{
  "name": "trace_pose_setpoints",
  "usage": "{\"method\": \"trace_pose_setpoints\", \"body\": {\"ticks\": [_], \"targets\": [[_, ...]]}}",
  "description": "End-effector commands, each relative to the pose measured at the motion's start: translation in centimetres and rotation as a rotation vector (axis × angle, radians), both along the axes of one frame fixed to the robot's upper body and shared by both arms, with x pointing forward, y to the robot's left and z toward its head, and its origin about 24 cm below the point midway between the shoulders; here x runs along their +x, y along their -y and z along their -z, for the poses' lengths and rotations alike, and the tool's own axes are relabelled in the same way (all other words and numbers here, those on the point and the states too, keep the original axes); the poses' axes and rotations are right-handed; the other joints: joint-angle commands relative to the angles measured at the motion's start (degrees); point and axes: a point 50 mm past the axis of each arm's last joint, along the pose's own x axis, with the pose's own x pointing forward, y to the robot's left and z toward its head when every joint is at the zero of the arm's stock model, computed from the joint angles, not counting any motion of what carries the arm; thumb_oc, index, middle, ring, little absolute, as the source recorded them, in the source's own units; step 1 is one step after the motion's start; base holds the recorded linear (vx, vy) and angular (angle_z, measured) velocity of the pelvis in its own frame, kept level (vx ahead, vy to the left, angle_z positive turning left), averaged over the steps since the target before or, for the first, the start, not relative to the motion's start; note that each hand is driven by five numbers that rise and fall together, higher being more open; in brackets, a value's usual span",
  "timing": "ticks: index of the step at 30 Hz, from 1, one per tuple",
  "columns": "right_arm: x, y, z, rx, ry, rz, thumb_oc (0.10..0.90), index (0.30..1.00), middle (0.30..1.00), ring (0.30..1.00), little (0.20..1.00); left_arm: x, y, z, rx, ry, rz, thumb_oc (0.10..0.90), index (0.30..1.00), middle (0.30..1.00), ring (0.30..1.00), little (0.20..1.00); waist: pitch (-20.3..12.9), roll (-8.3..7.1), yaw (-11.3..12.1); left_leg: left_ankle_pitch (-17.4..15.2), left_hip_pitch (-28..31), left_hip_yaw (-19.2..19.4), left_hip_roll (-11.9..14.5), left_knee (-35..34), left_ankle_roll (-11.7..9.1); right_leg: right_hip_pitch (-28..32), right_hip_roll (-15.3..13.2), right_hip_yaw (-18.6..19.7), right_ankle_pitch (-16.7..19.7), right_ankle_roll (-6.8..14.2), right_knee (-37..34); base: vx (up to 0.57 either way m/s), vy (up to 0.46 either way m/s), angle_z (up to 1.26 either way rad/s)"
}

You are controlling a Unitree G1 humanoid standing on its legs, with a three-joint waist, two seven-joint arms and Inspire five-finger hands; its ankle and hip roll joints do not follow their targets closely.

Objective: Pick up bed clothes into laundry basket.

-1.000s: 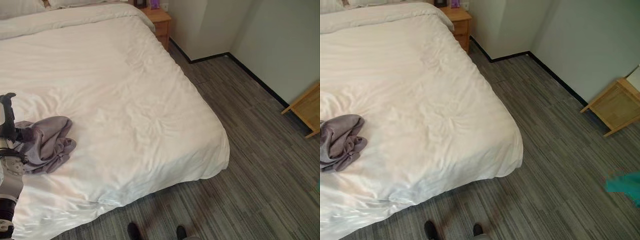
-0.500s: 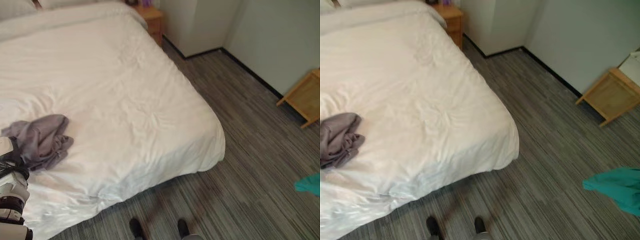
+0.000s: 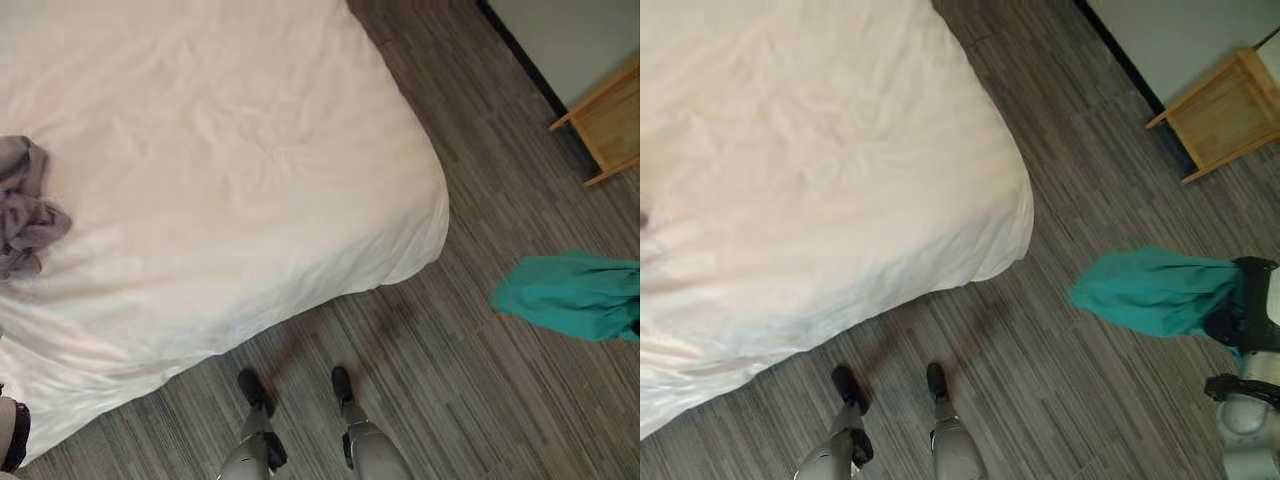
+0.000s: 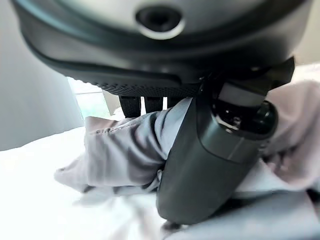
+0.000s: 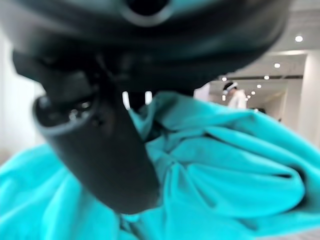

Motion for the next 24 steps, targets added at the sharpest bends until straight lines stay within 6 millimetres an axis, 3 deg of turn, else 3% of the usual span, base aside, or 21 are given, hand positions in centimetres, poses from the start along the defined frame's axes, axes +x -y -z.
{"method": "trace_pose_setpoints", "body": {"ticks": [1,3,4,6,9,10,11,12,13,14,15,16,18,20,24], "targets": [[-2.4,3.6,-6.7,-0.167,0.155,0.156,0.4,0.3,0.3,0.3,0.3,0.7,0.6,-1.8,0.012,0.117,0.043,0.4,0.3,0.3,0.3,0.3,-7.6,2.46,0.3,-10.8,10.4,-1.9,2.1,0.1,-5.2,1.3,-4.9,-0.4,6.6,4.9,0.1,0.16,0.099,-0.02],[-2.8,3.9,-6.5,-0.157,0.145,0.178,0.4,0.3,0.3,0.3,0.3,1.5,1.8,-4.0,0.019,0.241,0.121,0.4,0.3,0.3,0.3,0.3,-8.3,2.81,0.7,-11.2,11.8,-2.3,1.7,0.1,-5.1,2.9,-5.1,-0.7,6.5,4.9,0.1,0.09,0.05,-0.01],[-2.9,4.0,-6.4,-0.151,0.141,0.198,0.4,0.3,0.3,0.3,0.3,2.2,3.6,-5.6,0.01,0.371,0.222,0.4,0.3,0.3,0.3,0.3,-9.0,2.82,1.0,-11.5,12.9,-2.6,1.6,0.1,-5.1,4.1,-5.4,-1.1,6.6,5.0,0.1,0.04,0.018,0.08],[-2.9,4.1,-6.5,-0.15,0.144,0.2,0.4,0.3,0.3,0.3,0.3,2.4,4.5,-6.4,0.013,0.432,0.274,0.4,0.3,0.3,0.3,0.3,-9.2,2.91,1.0,-11.5,13.4,-2.8,1.6,0.1,-5.1,4.8,-5.5,-1.2,6.6,5.0,0.1,0.03,0.008,0.18],[-2.9,3.9,-7.0,-0.146,0.181,0.19,0.4,0.3,0.3,0.3,0.3,3.1,9.1,-9.6,0.042,0.631,0.539,0.4,0.3,0.3,0.3,0.3,-10.3,2.75,0.8,-11.7,14.7,-3.2,1.4,0.1,-5.1,6.0,-5.7,-0.8,7.6,5.1,0.1,0.0,0.023,0.03],[-2.8,3.2,-7.0,-0.154,0.205,0.167,0.4,0.3,0.3,0.3,0.3,2.5,12.4,-10.4,0.001,0.79,0.714,0.4,0.3,0.3,0.3,0.3,-10.5,2.73,0.2,-11.8,16.1,-2.4,1.1,0.1,-4.8,6.4,-5.7,0.5,8.5,5.5,0.1,0.01,0.087,-0.04],[-2.6,2.9,-6.7,-0.149,0.211,0.158,0.4,0.3,0.3,0.3,0.3,2.5,13.2,-10.0,-0.031,0.823,0.752,0.4,0.3,0.3,0.3,0.3,-10.5,2.81,-0.2,-12.4,16.7,-2.0,1.0,0.1,-4.6,6.5,-5.7,0.9,8.7,5.9,0.1,-0.08,0.083,-0.08],[-1.6,1.8,-6.7,-0.163,0.237,0.115,0.4,0.3,0.3,0.3,0.3,2.2,15.4,-9.4,-0.113,0.92,0.856,0.4,0.3,0.3,0.3,0.3,-10.2,3.14,-0.6,-12.8,18.1,0.7,1.3,0.1,-4.3,5.9,-5.9,0.9,10.0,6.4,0.1,-0.11,0.0,-0.33],[-0.9,1.0,-6.9,-0.174,0.261,0.082,0.4,0.3,0.3,0.3,0.3,1.7,16.7,-8.9,-0.164,0.972,0.913,0.4,0.3,0.3,0.3,0.3,-9.7,3.24,0.6,-12.8,18.9,3.2,2.1,0.1,-4.4,5.3,-6.9,-2.5,11.7,6.4,0.1,-0.13,-0.026,-0.59],[-0.8,0.9,-6.9,-0.178,0.26,0.08,0.4,0.3,0.3,0.3,0.3,1.5,16.7,-8.8,-0.165,0.972,0.909,0.4,0.3,0.3,0.3,0.3,-9.6,3.42,0.6,-12.9,19.1,3.4,2.2,0.1,-4.5,5.4,-6.8,-2.3,11.8,6.4,0.1,-0.18,-0.079,-1.38],[0.5,-1.1,-6.9,-0.171,0.329,-0.003,0.4,0.3,0.3,0.3,0.3,0.9,19.2,-6.6,-0.25,1.004,0.986,0.4,0.3,0.3,0.3,0.3,-8.6,3.6,2.9,-12.4,20.2,6.9,3.7,0.1,-4.7,5.8,-9.3,-15.4,11.2,5.3,0.7,-0.04,-0.019,-1.44],[0.5,-1.2,-6.9,-0.171,0.328,-0.004,0.4,0.3,0.3,0.3,0.3,0.8,19.1,-6.6,-0.25,1.003,0.984,0.4,0.3,0.3,0.3,0.3,-8.8,3.94,2.9,-13.5,20.6,5.6,3.8,0.1,-4.9,6.4,-9.2,-14.8,10.6,5.7,0.5,-0.13,-0.054,-1.47],[1.8,-3.1,-6.8,-0.167,0.381,-0.075,0.4,0.3,0.3,0.3,0.3,-0.3,21.3,-4.4,-0.333,1.009,1.051,0.4,0.3,0.3,0.3,0.3,-8.4,4.02,5.3,-12.4,22.0,9.7,5.5,0.1,-5.1,8.2,-10.8,-26.5,8.1,4.6,2.4,-0.19,-0.088,-1.27],[3.7,-6.2,-6.7,-0.181,0.414,-0.203,0.4,0.3,0.3,0.3,0.3,-1.0,24.1,-1.5,-0.468,0.937,1.141,0.4,0.3,0.3,0.3,0.3,-8.7,3.62,7.6,-11.2,23.3,14.5,6.4,0.3,-4.9,10.9,-12.3,-33.5,7.4,4.2,5.9,-0.26,-0.192,-1.63],[5.0,-8.3,-7.0,-0.198,0.428,-0.292,0.4,0.3,0.3,0.3,0.3,-1.8,26.0,-0.1,-0.585,0.885,1.214,0.4,0.3,0.3,0.3,0.3,-9.9,3.38,9.2,-10.0,24.5,18.8,7.1,0.3,-5.2,13.8,-13.2,-36.7,8.6,5.1,7.7,-0.11,-0.142,-1.36]]}}
